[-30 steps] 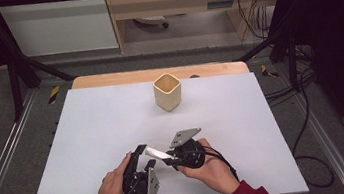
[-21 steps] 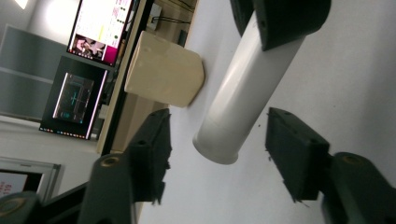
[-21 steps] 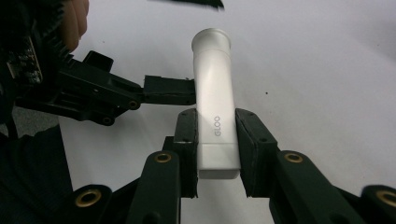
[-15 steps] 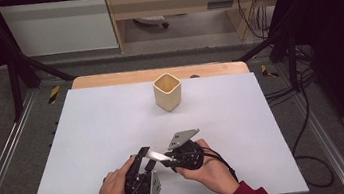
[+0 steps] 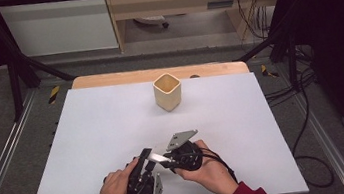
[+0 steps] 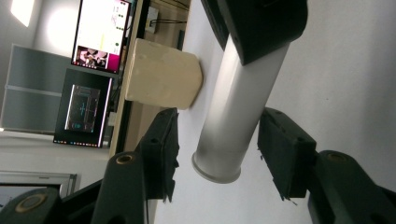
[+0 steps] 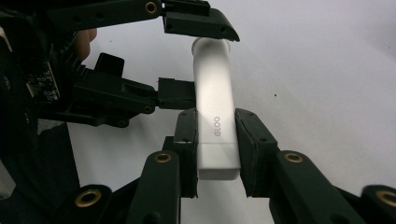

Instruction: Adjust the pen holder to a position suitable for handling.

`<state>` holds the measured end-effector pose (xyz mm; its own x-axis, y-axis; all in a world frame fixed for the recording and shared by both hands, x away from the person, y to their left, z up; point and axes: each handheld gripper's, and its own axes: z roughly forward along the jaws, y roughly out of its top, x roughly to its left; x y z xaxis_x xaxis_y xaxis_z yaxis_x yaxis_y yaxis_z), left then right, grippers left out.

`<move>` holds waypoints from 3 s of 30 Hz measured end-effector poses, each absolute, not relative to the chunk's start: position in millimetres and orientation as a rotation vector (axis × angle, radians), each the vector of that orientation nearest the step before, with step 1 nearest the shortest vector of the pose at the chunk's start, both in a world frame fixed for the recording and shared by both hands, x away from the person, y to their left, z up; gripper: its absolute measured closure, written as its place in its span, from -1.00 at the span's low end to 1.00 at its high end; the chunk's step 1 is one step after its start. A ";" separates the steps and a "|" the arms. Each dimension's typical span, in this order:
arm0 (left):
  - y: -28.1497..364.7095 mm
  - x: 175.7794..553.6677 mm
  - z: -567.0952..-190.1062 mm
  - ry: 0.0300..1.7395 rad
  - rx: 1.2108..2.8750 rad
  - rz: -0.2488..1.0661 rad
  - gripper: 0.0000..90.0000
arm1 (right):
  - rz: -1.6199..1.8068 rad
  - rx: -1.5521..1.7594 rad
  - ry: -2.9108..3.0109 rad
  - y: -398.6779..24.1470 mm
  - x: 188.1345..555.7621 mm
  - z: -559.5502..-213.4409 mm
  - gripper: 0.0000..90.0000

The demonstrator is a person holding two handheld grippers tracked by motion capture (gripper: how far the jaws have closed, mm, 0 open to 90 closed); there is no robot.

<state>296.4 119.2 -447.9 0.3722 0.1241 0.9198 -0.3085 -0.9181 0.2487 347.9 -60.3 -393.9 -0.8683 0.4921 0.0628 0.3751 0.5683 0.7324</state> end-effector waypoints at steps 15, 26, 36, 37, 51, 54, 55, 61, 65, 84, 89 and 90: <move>115.7 293.4 -450.2 -0.220 2.270 1.567 0.31 | 1.193 0.734 2.654 -58.9 347.2 -394.5 0.58; 115.6 292.6 -450.6 -0.243 2.289 1.571 0.45 | 1.195 0.743 2.657 -59.1 347.5 -395.0 0.58; 115.0 291.3 -448.3 -0.255 2.313 1.551 0.50 | 1.233 0.719 2.638 -61.8 347.1 -394.6 0.55; 115.1 291.3 -448.0 -0.254 2.314 1.554 0.50 | 1.231 0.716 2.635 -62.5 347.0 -394.1 0.52; 119.6 295.4 -446.6 -0.199 2.322 1.534 0.51 | 1.213 0.723 2.631 -69.7 343.8 -394.4 0.24; 121.2 296.4 -445.7 -0.181 2.322 1.533 0.51 | 1.213 0.723 2.631 -70.9 343.8 -394.7 0.22; 121.8 296.8 -445.6 -0.175 2.321 1.533 0.51 | 1.211 0.729 2.628 -71.3 343.6 -394.5 0.22; 126.1 299.3 -442.8 -0.124 2.320 1.517 0.51 | 1.222 0.754 2.597 -77.2 345.3 -393.3 0.13; 130.3 301.7 -439.2 -0.062 2.307 1.483 0.51 | 1.237 0.795 2.562 -82.5 346.3 -393.4 -0.02; 155.1 315.8 -422.8 0.284 2.145 1.196 0.51 | 1.353 0.981 2.252 -134.0 357.3 -394.0 -0.89; 161.3 318.3 -418.4 0.363 2.091 1.123 0.51 | 1.348 1.032 2.227 -152.7 354.4 -399.5 -0.86; 162.3 318.8 -418.1 0.375 2.082 1.108 0.51 | 1.338 1.032 2.215 -156.6 353.8 -400.5 -0.84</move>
